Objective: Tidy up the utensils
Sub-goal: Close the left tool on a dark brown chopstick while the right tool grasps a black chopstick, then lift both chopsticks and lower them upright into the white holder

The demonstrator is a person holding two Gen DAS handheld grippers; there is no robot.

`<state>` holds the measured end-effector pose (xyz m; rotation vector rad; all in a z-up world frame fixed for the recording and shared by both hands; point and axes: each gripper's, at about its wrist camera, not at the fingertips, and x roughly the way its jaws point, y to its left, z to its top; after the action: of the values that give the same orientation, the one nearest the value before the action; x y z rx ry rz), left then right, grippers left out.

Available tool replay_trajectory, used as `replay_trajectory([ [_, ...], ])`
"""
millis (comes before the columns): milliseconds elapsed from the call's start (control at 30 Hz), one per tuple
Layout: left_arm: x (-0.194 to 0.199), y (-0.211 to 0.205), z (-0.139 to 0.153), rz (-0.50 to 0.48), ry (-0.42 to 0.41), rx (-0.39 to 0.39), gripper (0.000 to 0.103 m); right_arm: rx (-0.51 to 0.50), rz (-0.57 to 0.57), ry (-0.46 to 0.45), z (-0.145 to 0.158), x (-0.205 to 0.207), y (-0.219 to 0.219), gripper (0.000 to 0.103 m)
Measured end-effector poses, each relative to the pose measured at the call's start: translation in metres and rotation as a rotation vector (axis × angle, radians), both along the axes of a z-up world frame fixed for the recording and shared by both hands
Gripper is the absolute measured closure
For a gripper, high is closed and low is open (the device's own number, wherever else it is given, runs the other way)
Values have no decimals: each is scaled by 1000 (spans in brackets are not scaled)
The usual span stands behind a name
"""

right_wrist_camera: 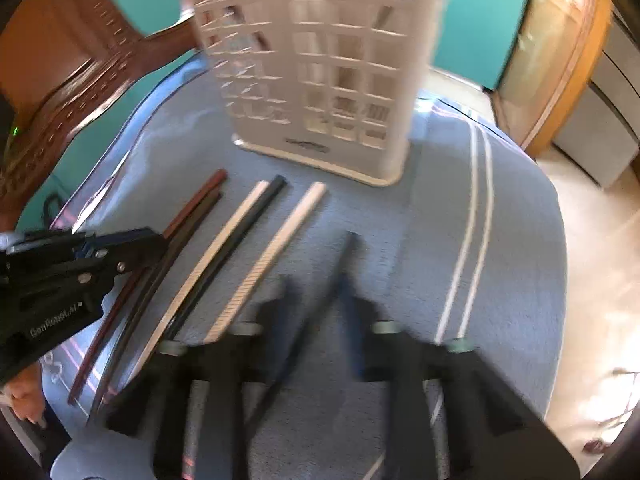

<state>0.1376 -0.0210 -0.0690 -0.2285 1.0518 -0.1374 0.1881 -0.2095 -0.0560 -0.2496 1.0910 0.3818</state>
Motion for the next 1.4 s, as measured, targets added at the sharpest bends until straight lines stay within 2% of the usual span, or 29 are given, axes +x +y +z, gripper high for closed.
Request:
replay_trajectory([
  [133, -1, 10, 6, 24, -12, 2, 93, -52, 137, 3, 2, -12, 12, 92],
  [200, 1, 13, 5, 31, -14, 8, 89, -82, 181, 2, 2, -17, 15, 93],
  [333, 4, 13, 10, 11, -27, 4, 81, -88, 140, 2, 3, -13, 6, 93],
  [400, 5, 8, 13, -3, -36, 17, 81, -82, 117, 2, 3, -11, 1, 93],
  [533, 11, -10, 5, 1, -21, 137, 78, -83, 97, 1, 3, -7, -2, 90],
  [667, 13, -11, 2, -4, -11, 147, 78, -90, 81, -2, 1, -4, 1, 86],
  [733, 17, -13, -1, 11, -3, 177, 78, -87, 72, 0, 1, -3, 0, 84],
  [800, 21, -17, -4, 22, -3, 212, 78, -90, 60, -2, 1, -2, -2, 78],
  [900, 28, -21, -6, 25, -3, 231, 78, -77, 47, -2, 1, -3, -6, 76],
  [1067, 38, -21, -4, 32, 1, 228, 78, -58, 29, -6, 2, -4, -10, 77],
  [1133, 42, -21, -4, 32, 3, 227, 79, -36, 44, -3, 2, -5, -10, 91],
  [1167, 43, -21, -4, 33, 1, 225, 82, -22, 51, 3, 2, -7, -10, 95],
  [1200, 43, -21, -4, 32, -3, 220, 93, -20, 51, -1, 2, -8, -10, 95],
  [1267, 36, -20, -1, 39, -13, 200, 96, -9, 60, -9, 3, -10, -8, 96],
  [1333, 33, -13, 8, 56, -48, 165, 96, 21, 62, -29, 10, -11, -9, 96],
  [1400, 24, -9, 29, 64, -120, 135, 96, 60, 66, -75, 25, -13, -10, 96],
])
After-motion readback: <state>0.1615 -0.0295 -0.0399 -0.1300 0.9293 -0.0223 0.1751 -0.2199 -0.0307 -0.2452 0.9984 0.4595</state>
